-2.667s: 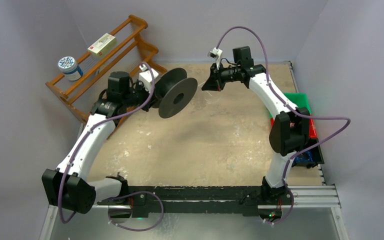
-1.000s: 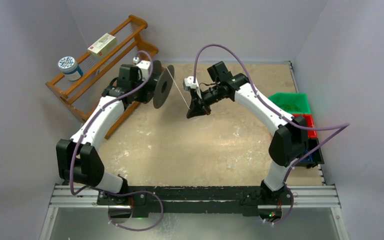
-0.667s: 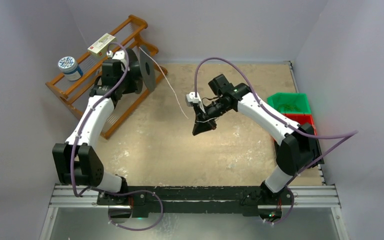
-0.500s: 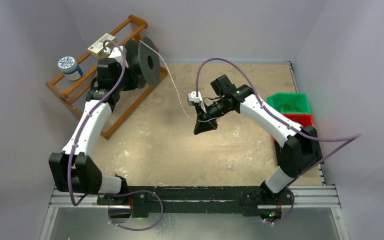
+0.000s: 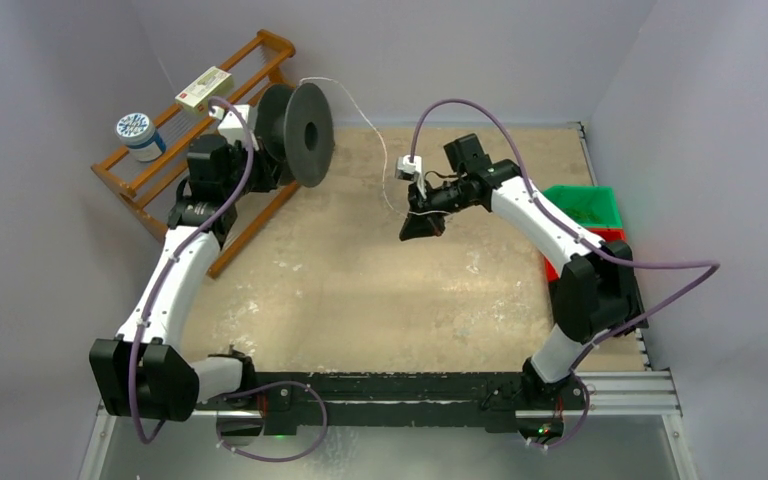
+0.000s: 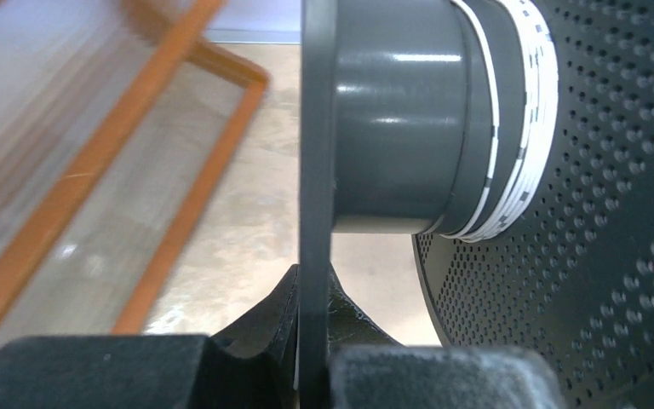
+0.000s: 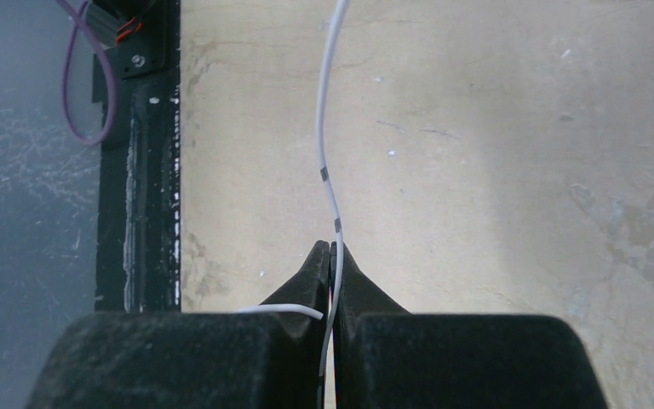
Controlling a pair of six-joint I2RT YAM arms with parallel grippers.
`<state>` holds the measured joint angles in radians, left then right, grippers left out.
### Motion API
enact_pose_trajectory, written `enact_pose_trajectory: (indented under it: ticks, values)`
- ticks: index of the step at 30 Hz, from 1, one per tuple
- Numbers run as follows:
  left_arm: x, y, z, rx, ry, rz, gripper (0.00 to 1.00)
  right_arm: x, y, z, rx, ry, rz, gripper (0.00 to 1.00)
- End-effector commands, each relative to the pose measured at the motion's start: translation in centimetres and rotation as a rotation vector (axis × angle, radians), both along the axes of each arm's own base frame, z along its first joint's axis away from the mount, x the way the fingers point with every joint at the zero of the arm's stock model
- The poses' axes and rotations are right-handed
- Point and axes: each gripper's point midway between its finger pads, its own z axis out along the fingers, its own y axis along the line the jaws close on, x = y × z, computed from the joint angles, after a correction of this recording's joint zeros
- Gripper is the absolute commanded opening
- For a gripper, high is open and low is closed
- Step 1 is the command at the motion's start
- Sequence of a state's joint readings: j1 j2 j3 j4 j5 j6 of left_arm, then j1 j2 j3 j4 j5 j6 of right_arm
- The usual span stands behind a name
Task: Wrap the cables
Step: Wrap the cable around the cable reel.
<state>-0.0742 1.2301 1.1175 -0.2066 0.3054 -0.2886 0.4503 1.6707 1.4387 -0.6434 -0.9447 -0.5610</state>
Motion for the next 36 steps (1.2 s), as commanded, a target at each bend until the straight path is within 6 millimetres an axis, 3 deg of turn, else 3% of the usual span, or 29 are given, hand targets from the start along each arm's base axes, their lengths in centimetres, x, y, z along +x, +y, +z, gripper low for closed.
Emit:
enact_pose_trajectory:
  ticks: [1, 4, 7, 14, 18, 20, 29, 32, 36]
  values:
    - [2.3, 6.0, 2.8, 0.125, -0.121, 0.317, 0.00, -1.7, 0.4, 3.5, 0.084, -0.040, 0.083, 0.00]
    - [2.9, 8.0, 1.8, 0.156, -0.097, 0.429, 0.00, -2.8, 0.3, 5.2, 0.115, -0.105, 0.106, 0.00]
    - [3.5, 9.1, 0.8, 0.150, -0.047, 0.513, 0.00, -4.0, 0.8, 5.4, 0.110, -0.149, 0.132, 0.00]
    - [5.3, 8.9, -2.7, 0.161, 0.069, 0.549, 0.00, -7.1, 2.8, 5.1, 0.135, -0.162, 0.251, 0.00]
    - [5.7, 8.1, -3.1, 0.164, 0.085, 0.543, 0.00, -8.5, 3.6, 5.1, 0.144, -0.177, 0.324, 0.00]
    - [5.7, 7.6, -2.8, 0.180, 0.076, 0.534, 0.00, -9.5, 3.7, 6.6, 0.197, -0.176, 0.369, 0.00]
    - [5.5, 5.1, -4.1, 0.320, 0.090, 0.503, 0.00, -10.8, 3.7, 17.9, 0.401, -0.358, 0.336, 0.00]
    - [5.8, 5.0, -4.3, 0.327, 0.097, 0.510, 0.00, -11.5, 3.4, 18.8, 0.431, -0.377, 0.352, 0.00]
    - [6.4, 4.6, -4.0, 0.316, 0.101, 0.506, 0.00, -12.0, 3.7, 17.0, 0.420, -0.333, 0.382, 0.00]
